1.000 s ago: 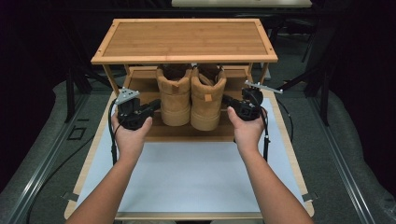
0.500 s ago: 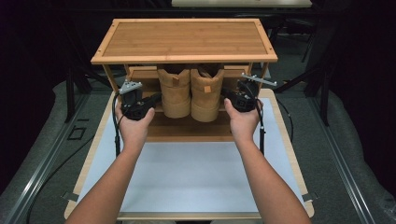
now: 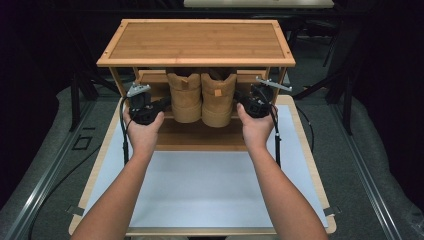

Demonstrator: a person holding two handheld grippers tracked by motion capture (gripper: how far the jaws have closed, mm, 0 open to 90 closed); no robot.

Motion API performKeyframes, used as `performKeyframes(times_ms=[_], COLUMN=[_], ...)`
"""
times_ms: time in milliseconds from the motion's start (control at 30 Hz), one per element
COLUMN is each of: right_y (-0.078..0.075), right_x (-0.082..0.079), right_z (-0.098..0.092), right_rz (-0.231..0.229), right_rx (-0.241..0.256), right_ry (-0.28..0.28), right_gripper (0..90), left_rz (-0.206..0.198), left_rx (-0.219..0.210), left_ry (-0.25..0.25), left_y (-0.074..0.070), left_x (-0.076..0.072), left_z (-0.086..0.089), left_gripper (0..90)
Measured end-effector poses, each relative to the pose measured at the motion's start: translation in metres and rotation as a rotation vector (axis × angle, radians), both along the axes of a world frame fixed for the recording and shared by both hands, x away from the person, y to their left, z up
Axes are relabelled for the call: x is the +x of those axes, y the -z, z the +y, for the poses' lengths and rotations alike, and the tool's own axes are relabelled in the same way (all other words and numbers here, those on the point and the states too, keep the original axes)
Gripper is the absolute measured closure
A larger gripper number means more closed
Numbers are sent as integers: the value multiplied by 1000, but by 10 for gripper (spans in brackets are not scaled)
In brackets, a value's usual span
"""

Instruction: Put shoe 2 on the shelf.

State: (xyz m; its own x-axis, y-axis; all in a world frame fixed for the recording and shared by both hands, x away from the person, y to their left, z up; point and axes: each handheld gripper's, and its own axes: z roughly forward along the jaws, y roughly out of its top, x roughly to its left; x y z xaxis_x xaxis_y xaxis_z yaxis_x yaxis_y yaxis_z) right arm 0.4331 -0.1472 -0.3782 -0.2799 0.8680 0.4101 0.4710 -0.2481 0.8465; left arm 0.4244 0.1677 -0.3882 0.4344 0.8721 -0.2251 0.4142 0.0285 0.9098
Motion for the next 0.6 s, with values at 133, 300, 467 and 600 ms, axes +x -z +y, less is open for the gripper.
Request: performKeyframes(times_ms=[133, 300, 467, 600], right_y=[-1, 0, 0, 0], right_x=[3, 2, 2, 3], right_z=[-1, -1, 0, -2], right_rz=[4, 2, 8, 14], right_rx=[16, -3, -6, 18], right_ry=[0, 0, 2, -6], right_gripper=[900, 900, 900, 900], left_rz=[-13, -10, -10, -5], left_rx=[6, 8, 9, 12], left_ry=[-10, -5, -8, -9], left_y=[0, 2, 3, 2], left_x=[0, 0, 0, 0], left_z=[-2, -1, -2, -2], left_gripper=[900, 900, 900, 900])
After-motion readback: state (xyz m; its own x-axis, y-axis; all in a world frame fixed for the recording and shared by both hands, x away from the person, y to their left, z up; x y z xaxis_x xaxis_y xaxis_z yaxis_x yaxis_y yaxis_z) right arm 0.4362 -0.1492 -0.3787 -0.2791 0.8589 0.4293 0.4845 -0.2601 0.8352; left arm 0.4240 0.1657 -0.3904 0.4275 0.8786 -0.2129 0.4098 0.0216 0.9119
